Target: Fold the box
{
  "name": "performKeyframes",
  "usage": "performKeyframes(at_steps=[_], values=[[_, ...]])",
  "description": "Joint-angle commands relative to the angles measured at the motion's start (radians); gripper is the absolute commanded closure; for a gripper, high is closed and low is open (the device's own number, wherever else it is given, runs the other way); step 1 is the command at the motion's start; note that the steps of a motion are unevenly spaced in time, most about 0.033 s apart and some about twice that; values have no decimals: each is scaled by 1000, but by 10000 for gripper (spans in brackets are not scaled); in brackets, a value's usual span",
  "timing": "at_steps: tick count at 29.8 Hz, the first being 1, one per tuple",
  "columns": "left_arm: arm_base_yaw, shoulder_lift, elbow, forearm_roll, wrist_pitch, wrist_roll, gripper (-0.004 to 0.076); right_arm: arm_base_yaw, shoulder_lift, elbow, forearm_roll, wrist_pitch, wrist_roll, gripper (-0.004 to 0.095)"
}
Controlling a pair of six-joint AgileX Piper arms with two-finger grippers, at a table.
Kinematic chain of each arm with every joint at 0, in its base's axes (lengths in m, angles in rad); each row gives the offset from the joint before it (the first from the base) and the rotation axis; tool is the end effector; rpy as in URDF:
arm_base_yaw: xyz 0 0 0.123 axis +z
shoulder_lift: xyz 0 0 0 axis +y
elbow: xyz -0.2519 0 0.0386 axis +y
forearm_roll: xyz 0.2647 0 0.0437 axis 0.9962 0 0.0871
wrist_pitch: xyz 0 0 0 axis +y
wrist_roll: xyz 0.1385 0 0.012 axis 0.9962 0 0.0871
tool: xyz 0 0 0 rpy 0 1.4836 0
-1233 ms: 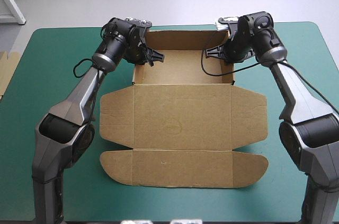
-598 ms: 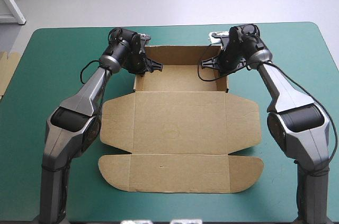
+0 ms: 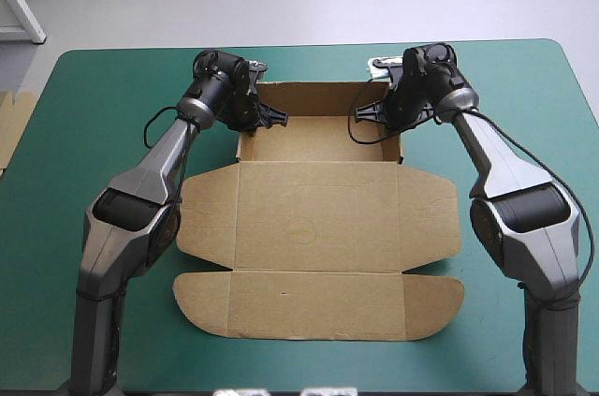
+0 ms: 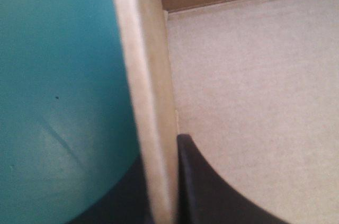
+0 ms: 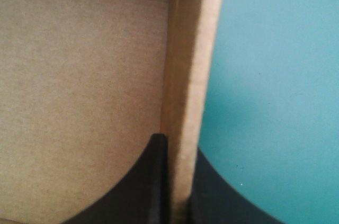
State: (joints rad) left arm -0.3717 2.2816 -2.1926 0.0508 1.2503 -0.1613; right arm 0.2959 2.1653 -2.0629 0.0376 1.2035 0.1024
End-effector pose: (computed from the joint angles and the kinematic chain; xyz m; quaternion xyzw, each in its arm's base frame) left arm 0.4726 -0.1770 0.1768 0.1077 0.9811 -0.0176 0.1596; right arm 0.4660 0.1472 0.1960 -0.0915 0.9801 0.0527 0.1680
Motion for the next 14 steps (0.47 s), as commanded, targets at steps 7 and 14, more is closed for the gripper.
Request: performKeyframes(at_steps=[7, 14], values=[[17, -33, -14, 30, 17, 70, 724, 4, -43, -66, -4, 8, -62, 691], [21, -54, -76, -15, 25, 94, 483, 4, -44, -152, 29, 34, -48, 385]])
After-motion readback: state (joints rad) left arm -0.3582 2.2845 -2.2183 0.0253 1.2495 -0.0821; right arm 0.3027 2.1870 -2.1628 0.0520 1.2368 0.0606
